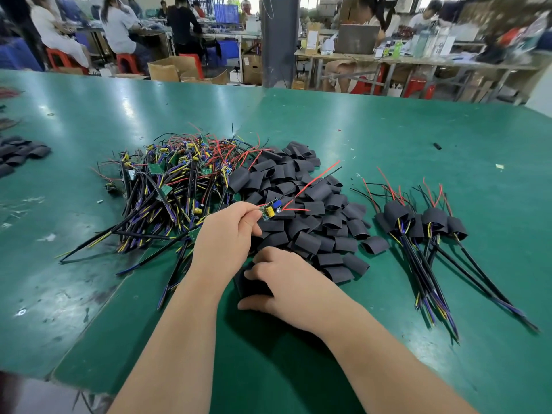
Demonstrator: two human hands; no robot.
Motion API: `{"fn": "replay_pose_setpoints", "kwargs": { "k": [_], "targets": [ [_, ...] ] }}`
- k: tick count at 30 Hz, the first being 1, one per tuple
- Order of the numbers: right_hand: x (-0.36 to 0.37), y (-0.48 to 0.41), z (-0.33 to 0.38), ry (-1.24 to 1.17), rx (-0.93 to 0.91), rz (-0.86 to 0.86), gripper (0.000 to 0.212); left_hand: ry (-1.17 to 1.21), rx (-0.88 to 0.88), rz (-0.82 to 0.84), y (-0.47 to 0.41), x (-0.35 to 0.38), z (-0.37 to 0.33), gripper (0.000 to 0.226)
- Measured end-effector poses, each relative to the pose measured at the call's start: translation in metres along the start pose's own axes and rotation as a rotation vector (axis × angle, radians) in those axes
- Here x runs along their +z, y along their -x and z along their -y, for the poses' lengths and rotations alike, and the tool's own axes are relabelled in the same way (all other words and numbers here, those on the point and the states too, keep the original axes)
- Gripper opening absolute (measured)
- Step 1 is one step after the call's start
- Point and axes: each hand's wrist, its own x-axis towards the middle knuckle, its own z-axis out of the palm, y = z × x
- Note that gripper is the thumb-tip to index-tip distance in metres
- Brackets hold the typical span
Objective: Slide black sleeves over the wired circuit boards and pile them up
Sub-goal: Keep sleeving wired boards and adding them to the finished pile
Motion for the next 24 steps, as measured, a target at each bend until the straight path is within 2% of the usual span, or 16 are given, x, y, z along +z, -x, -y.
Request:
{"fn": "replay_pose_setpoints", "kwargs": {
  "k": [2, 7, 10, 13, 17, 19, 21, 24],
  "targets": [
    [0.001, -0.001, 0.005, 0.058, -0.017, -0.040, 0.050, -0.001, -0.003, -0.005, 0.000, 0.000, 0.000, 0.017],
    [0.001, 0.003, 0.008, -0.030, -0.039, -0.114, 0.024, 0.008, -0.003, -0.011, 0.000, -0.001, -0.001, 0.017],
    [-0.001, 0.001, 0.005, -0.032, -0.029, -0.113, 0.021, 0.006, 0.007, -0.007, 0.000, -0.001, -0.001, 0.017],
    [-0.005, -0.004, 0.005, 0.042, 0.002, -0.082, 0.029, -0.001, 0.009, 0.001, -0.001, -0.001, -0.001, 0.016],
    [-0.009, 0.004, -0.001, -0.130, 0.012, -0.163, 0.037, 0.010, 0.018, 0.019, 0.000, -0.001, -0.001, 0.016],
    [-0.013, 0.012, -0.009, -0.302, 0.002, -0.249, 0.040, 0.018, 0.052, 0.014, 0.001, -0.002, -0.001, 0.015],
    [-0.025, 0.019, -0.021, -0.605, 0.051, -0.429, 0.034, 0.037, 0.087, -0.002, 0.001, -0.003, -0.002, 0.016],
    [-0.047, 0.027, -0.053, -1.350, 0.135, -0.752, 0.022, 0.097, 0.108, 0.004, 0.003, -0.005, -0.005, 0.018]
  ]
}}
